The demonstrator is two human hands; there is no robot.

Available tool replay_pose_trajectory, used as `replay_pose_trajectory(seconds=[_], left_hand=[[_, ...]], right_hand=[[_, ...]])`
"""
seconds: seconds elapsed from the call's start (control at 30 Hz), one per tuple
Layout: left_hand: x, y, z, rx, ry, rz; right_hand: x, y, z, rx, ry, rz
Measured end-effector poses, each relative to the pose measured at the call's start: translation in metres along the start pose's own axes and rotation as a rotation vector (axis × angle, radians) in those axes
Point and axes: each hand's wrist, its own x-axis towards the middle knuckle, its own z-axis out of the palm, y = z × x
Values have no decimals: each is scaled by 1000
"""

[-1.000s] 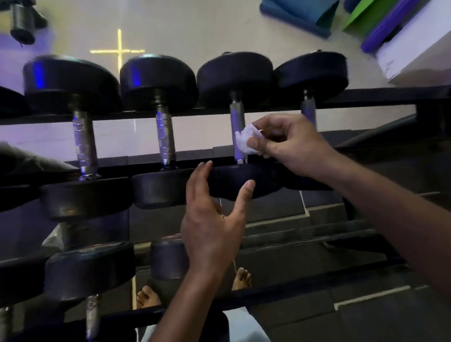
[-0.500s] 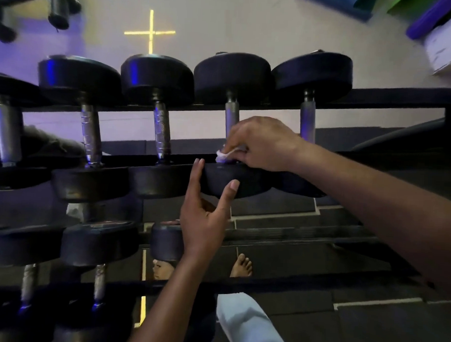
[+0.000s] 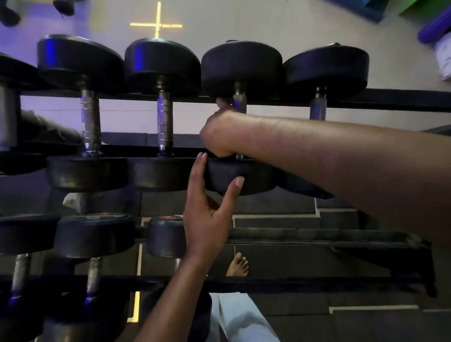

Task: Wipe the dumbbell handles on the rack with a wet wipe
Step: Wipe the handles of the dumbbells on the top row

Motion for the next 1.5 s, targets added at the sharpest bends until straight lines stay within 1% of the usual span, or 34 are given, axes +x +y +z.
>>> replay_pose_trajectory(seconds=[0.07,0.1,0.13,0.17,0.2,0.3,0.37,0.43,0.53,0.57,0.77,0.9,1.07,1.13,1.23,1.4,1.5], left_hand=[[0,0,-1,6,-10,8],[1,0,-3,10,-13,13],[1,0,-3,17,-13,20],[1,1,-3,21,-11,25],[1,2,-3,21,-8,30],[1,3,-3,23,-1,43],[1,2,-2,18,2,58],[2,-2,-1,11,-2,73],[3,-5,1,-1,-6,80],[3,-5,2,-5,-1,80],[5,-11,5,7,16,108],[5,-13,6,0,24,122],[6,-12,8,23,31,140],[5,-12,8,27,38,146],[6,-13,9,38,41,160],[7,-16,10,49,42,171],[7,-16,10,31,38,170]], right_hand=[[-3,0,1,16,59,49],[-9,-3,-3,61,133,82],[-23,-3,-2,110,212,69],[-35,0,3,117,312,55],[-48,2,9,131,377,65],[-63,8,33,333,528,130],[-68,11,50,526,578,153],[-76,16,64,687,559,187],[-77,22,83,1039,477,187],[-76,24,86,1069,463,186],[-53,37,92,1030,337,195],[-38,36,97,995,326,208],[-43,42,107,1109,291,142],[-51,42,110,1202,314,120],[-62,38,109,1305,414,105],[-65,21,110,1328,641,217],[-70,17,113,1437,640,240]])
